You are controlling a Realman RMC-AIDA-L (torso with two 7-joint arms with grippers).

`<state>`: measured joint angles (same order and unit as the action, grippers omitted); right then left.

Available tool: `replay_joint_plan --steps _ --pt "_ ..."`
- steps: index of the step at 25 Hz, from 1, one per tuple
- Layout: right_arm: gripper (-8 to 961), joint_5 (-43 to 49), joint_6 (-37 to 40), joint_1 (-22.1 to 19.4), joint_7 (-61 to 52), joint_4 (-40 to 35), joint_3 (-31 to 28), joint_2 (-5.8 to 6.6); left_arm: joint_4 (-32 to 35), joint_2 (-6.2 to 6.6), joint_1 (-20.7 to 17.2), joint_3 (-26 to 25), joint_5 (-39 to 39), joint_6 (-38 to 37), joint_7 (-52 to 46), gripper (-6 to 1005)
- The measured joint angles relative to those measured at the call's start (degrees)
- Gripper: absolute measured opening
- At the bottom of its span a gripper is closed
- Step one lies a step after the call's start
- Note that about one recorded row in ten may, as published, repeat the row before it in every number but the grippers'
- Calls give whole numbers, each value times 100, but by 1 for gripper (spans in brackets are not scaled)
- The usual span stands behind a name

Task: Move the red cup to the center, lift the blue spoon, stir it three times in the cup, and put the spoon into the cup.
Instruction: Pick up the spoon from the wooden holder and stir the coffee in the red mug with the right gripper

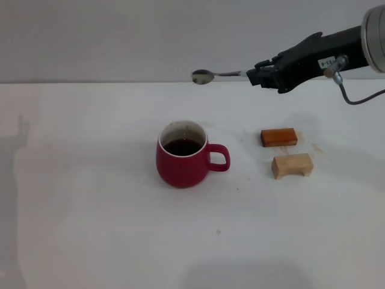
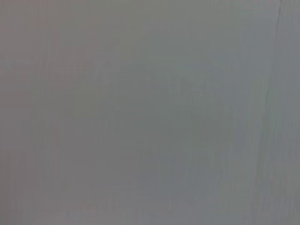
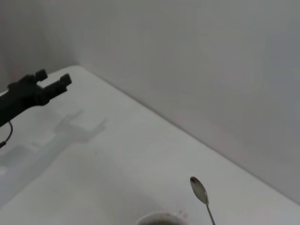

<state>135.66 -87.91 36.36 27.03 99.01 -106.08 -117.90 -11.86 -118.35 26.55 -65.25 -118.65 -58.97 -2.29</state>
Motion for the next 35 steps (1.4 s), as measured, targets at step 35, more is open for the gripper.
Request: replay_joint_plan --steps 35 --pt "135 169 182 2833 1233 -5006 -123 419 -148 -12 -22 10 0 -40 1 861"
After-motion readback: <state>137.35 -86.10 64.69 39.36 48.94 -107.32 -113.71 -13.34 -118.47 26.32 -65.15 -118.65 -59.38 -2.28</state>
